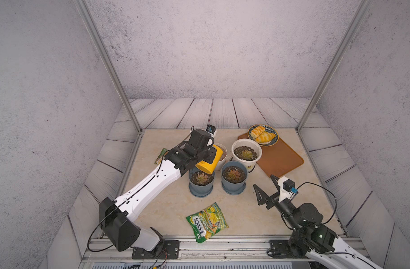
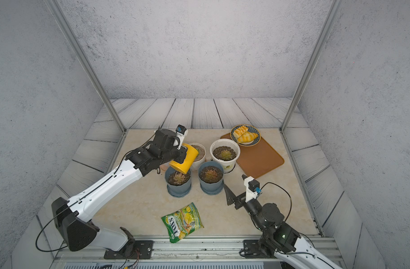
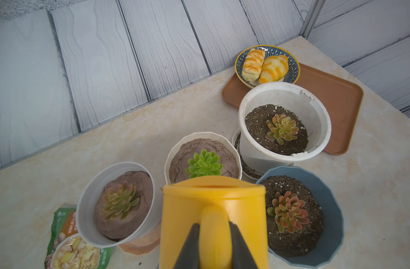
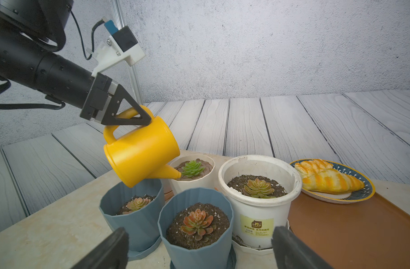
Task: Water the succulent around the soil edge
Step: Water the soil of the potted plant with water.
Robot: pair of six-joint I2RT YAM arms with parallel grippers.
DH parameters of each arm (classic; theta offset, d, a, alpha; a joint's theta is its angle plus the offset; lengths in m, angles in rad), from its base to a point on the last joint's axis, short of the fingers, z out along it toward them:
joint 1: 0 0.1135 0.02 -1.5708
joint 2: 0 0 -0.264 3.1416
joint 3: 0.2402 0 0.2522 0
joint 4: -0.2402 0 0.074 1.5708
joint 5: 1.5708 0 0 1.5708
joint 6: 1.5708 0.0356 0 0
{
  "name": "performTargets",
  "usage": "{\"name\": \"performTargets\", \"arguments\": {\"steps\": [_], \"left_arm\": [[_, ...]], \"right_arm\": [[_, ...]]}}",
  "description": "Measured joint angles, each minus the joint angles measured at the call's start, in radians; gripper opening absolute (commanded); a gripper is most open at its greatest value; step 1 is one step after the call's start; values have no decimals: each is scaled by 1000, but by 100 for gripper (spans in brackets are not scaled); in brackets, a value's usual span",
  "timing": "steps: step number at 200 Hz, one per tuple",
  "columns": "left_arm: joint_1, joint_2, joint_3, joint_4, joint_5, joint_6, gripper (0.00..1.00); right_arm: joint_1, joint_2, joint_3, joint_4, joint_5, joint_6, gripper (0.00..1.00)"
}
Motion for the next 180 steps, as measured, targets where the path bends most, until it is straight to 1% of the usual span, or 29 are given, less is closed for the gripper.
{"name": "performTargets", "arguments": {"steps": [69,128,180], "left_arm": [[0,36,15,26,37,-10,0],[0,134,119,34,54,-7,0],[-1,217,194,30,21,27,0]], "right_arm": [[0,0,0,0,0,0,99],[0,0,0,0,0,-3,99],[0,0,0,0,0,-4,99]]}}
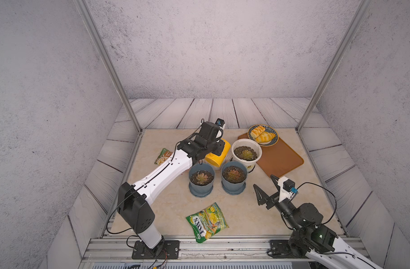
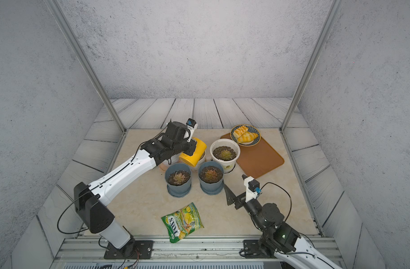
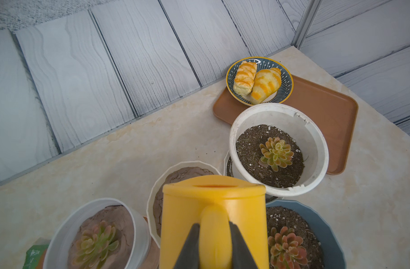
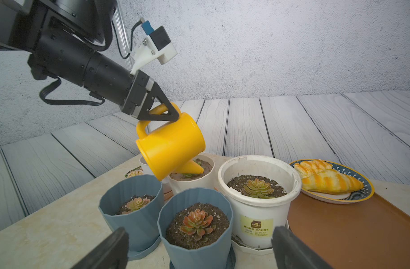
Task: Water the succulent around the soil edge
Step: Water the soil of the potted plant with water.
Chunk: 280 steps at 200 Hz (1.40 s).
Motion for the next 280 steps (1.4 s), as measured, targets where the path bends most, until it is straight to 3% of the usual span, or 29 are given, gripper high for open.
{"name": "performTargets", "arguments": {"steps": [210,280], "left_arm": [[0,44,53,37,-50,53,0],[0,14,-12,84,-57,42,0]], "right_arm": [[0,12,0,1,0,0,99],[0,19,0,0,0,0,99]]}}
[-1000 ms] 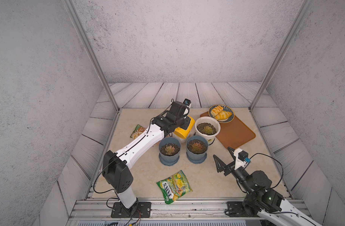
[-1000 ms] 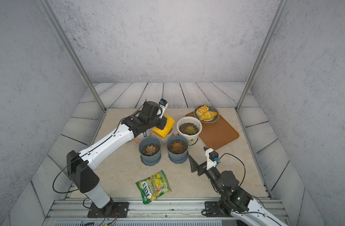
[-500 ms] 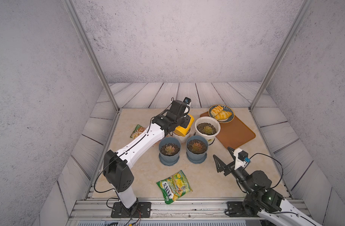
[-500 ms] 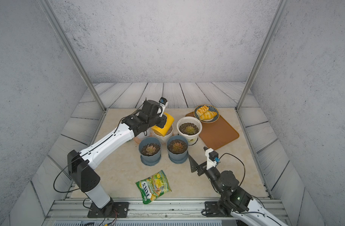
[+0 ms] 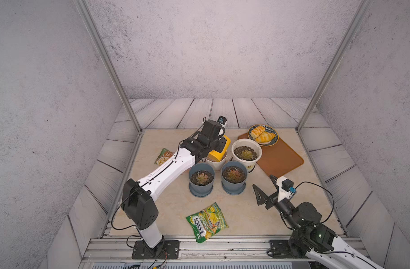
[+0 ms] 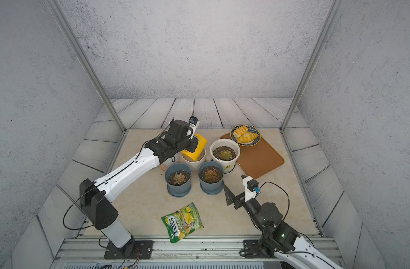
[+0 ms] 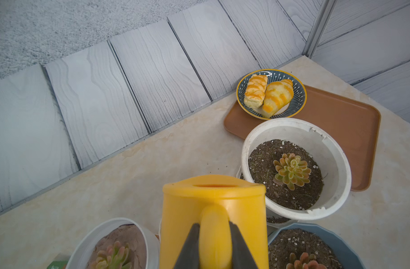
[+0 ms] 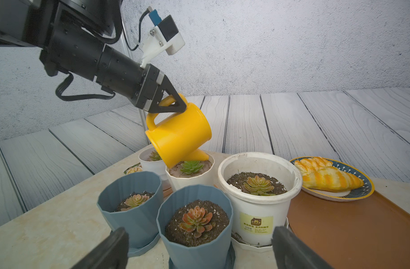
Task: Water the succulent around the soil edge
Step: Water the soil of the potted plant with water.
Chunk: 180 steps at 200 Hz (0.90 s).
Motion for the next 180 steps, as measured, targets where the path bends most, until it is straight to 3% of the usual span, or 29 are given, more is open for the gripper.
{"name": "performTargets", "arguments": {"steps": [55,141,180], "left_arm": [[0,-246,-261,142,17,-28,0],[0,-957,-941,534,61,-50,0],[0,-1287,-1168,641,72,-80,0]], "right_arm": [[0,0,0,0,0,0,99],[0,4,-13,43,-102,-29,99],[0,5,-58,99,-170,-55,99]]}}
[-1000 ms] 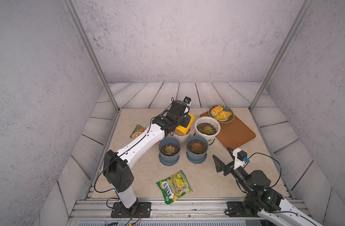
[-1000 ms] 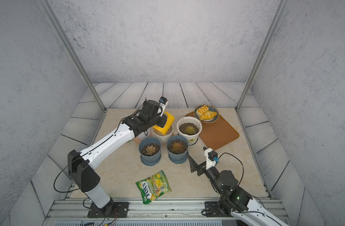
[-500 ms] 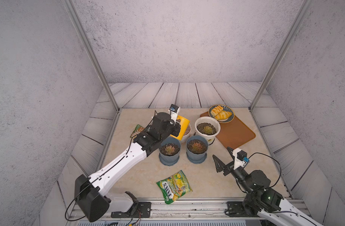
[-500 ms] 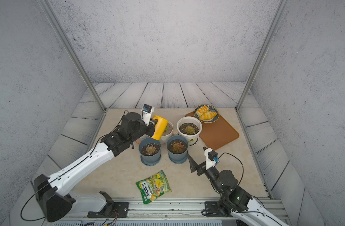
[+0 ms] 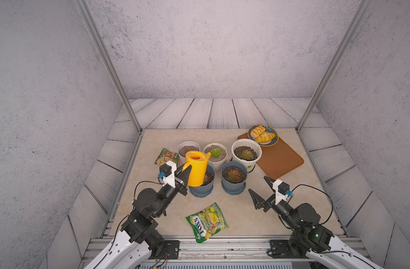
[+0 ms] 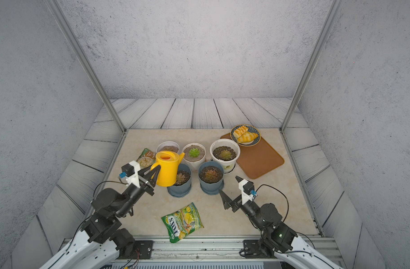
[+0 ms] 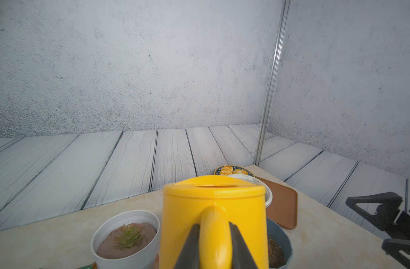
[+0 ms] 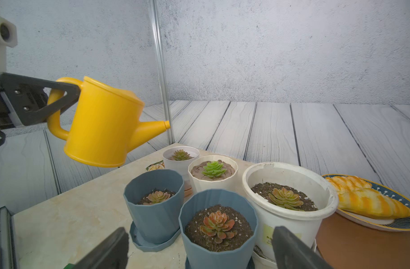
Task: Water the succulent around the soil edge
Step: Water the soil of the potted plant with water.
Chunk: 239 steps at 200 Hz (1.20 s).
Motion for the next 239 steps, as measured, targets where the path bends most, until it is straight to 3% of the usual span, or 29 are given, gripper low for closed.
{"name": "performTargets", "arguments": {"steps": [45,97,138,163,208,239], "left_arm": [[0,-184,-74,6,-47,-21,0],[0,-166,-52,-37,-187,-55,0],[1,19,26,-47,-332,-64,0],[2,203,192,-121,-362,-56,0],[53,515,553,-306,-322,-33,0],[122,684,694,-403,-259,10,0]], "right_arm": [[0,14,-10,50,-45,-21,99],[0,39,94,22,1,-7,99],[0,47,83,64,29,-19,99],[0,47,37,65,28,-20,99],[0,38,4,67,51,-31,99],[0,38,-5,66,70,-43,99]]}}
